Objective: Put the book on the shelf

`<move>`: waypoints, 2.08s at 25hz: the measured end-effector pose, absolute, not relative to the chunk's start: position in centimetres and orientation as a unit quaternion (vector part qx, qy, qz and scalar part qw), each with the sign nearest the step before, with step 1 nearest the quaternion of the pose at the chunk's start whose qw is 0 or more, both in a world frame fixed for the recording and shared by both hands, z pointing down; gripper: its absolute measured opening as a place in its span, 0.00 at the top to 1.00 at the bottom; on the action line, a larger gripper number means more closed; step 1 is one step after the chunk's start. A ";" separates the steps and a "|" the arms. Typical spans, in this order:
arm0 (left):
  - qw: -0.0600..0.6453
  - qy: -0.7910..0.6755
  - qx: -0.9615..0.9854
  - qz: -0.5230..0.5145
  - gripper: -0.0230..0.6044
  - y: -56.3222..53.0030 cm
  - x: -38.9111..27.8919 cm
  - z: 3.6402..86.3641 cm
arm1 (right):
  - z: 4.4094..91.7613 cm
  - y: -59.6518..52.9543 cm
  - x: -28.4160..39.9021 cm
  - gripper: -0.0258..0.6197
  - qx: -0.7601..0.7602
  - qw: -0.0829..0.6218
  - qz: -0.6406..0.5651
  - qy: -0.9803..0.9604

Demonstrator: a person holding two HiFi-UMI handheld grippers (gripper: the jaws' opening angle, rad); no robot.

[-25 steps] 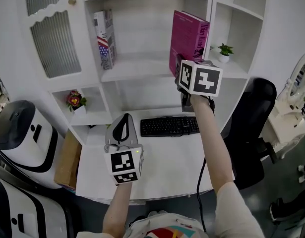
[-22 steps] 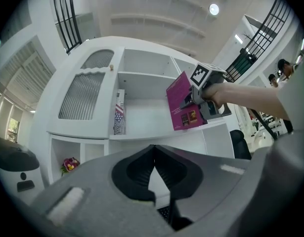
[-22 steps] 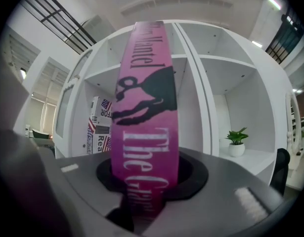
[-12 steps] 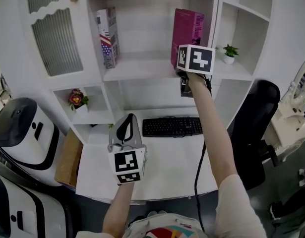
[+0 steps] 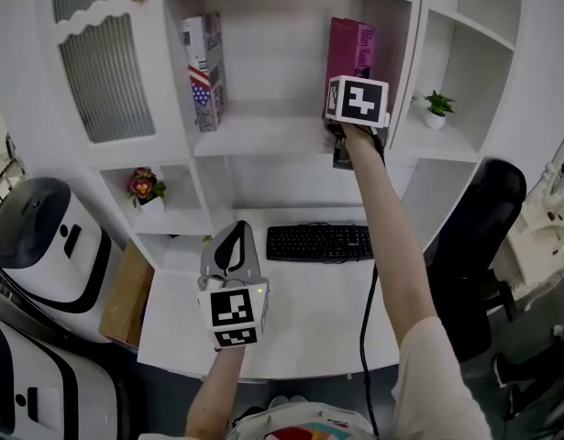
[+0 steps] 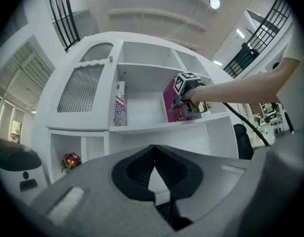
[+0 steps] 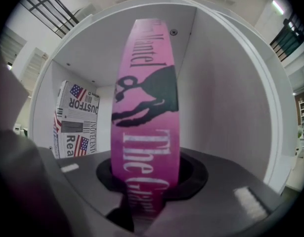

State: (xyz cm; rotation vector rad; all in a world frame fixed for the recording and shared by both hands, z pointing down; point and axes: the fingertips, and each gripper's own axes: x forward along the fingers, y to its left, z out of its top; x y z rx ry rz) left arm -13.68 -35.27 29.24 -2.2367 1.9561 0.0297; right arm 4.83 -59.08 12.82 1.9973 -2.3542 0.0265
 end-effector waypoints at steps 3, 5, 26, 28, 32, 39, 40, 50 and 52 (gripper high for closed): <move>0.080 0.662 -0.745 0.005 0.96 -35.9 -14.3 29.8 | 12.8 -60.6 4.7 0.75 0.650 0.027 0.009 -0.760; 0.078 0.666 -0.742 0.002 0.96 -36.4 -14.7 30.0 | 12.8 -61.5 4.7 0.75 0.651 0.028 0.008 -0.758; 0.054 0.680 -0.731 0.000 0.96 -39.5 -16.3 31.7 | 12.8 -66.2 4.4 0.75 0.655 0.016 0.015 -0.755; 0.055 0.679 -0.732 0.000 0.96 -39.4 -16.1 31.6 | 12.8 -66.2 4.3 0.75 0.657 0.017 0.013 -0.754; 0.056 0.680 -0.731 0.001 0.96 -39.0 -16.5 31.4 | 12.7 -66.1 4.5 0.75 0.659 0.014 0.009 -0.752; 0.065 0.692 -0.719 0.014 0.96 -38.1 -18.6 29.7 | 12.7 -66.1 4.3 0.72 0.658 0.010 0.020 -0.753; 0.067 0.693 -0.718 0.017 0.96 -38.0 -18.7 29.4 | 12.6 -66.0 4.3 0.70 0.657 0.010 0.019 -0.754; 0.078 0.677 -0.732 0.029 0.96 -37.1 -17.7 28.0 | 8.8 -62.2 4.5 0.63 0.644 -0.017 -0.022 -0.764; 0.079 0.671 -0.736 0.031 0.96 -37.0 -17.2 27.8 | 8.1 -60.9 4.6 0.63 0.640 -0.023 -0.032 -0.768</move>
